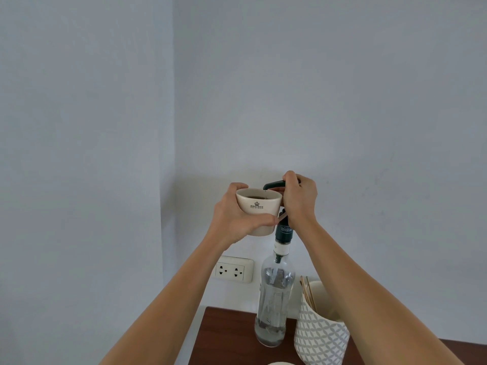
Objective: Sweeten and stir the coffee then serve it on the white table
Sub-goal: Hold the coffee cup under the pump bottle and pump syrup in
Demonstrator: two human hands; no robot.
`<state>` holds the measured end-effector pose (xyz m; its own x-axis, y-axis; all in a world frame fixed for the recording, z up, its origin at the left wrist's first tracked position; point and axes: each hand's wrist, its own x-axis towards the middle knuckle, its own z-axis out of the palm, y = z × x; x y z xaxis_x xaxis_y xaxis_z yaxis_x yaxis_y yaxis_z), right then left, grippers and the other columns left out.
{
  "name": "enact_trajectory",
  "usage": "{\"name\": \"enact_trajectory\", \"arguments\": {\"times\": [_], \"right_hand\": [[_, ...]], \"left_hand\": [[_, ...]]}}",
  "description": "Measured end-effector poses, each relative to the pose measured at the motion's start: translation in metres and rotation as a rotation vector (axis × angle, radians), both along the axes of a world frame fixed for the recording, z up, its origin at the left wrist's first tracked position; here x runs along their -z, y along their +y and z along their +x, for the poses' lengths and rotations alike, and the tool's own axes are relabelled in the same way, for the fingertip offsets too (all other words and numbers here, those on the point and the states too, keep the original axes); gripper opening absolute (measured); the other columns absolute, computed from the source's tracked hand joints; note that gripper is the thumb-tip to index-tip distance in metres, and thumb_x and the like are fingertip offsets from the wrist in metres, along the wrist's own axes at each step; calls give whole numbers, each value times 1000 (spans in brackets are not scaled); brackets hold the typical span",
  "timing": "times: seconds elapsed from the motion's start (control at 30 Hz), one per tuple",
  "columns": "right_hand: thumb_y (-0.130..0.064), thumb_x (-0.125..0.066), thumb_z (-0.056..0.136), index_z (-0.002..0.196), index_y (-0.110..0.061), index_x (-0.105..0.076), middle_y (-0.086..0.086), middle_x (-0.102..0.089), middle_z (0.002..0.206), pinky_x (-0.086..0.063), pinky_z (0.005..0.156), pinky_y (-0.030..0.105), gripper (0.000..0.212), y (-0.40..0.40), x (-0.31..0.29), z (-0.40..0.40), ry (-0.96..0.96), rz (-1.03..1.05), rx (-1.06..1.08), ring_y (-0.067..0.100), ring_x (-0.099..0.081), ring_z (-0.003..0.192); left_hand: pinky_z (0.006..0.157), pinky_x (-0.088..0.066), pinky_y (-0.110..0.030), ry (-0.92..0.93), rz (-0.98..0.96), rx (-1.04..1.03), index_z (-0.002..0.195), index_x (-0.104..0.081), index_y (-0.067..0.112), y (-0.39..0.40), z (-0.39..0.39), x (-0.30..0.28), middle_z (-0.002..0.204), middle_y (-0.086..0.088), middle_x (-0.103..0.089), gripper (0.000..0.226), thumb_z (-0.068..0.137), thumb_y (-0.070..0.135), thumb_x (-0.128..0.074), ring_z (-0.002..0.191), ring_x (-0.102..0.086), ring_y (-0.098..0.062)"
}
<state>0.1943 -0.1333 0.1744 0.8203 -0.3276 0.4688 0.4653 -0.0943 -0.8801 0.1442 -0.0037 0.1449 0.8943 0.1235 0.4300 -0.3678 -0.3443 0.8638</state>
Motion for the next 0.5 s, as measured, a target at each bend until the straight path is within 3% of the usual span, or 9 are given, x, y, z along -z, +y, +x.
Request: {"name": "enact_trajectory", "arguments": {"times": [0.2,0.33,0.43,0.5], "right_hand": [[-13,-47,80,46,-14,-33,11,-44,54,-35,54,33,36,-2,3,2,-1,-41,-2,24,-43,57],[-13,-46,78,48,-15,-30,7,-35,53,-30,53,32,34,-1,3,0,3,-61,-10,24,-37,58],[-14,-46,77,49,-14,-32,13,-42,53,-31,50,30,32,-1,4,-2,17,-60,-13,25,-40,56],[-17,-47,79,47,-14,-39,14,-65,54,-38,49,27,33,-2,5,-4,32,-38,-29,25,-51,52]], "left_hand": [[68,-56,-27,9,-10,-2,120,-50,27,-1,-1,0,101,11,-63,81,54,26,-95,90,-62,-8],[68,-55,-25,13,-11,-1,122,-49,27,0,-2,0,102,10,-62,83,53,27,-95,90,-61,-5],[66,-53,-24,19,-9,10,121,-49,27,0,-5,0,101,12,-61,82,54,26,-95,89,-61,-5],[64,-51,-22,23,-2,18,120,-49,28,-1,-5,0,101,12,-61,80,54,26,-95,89,-61,-5]]}}
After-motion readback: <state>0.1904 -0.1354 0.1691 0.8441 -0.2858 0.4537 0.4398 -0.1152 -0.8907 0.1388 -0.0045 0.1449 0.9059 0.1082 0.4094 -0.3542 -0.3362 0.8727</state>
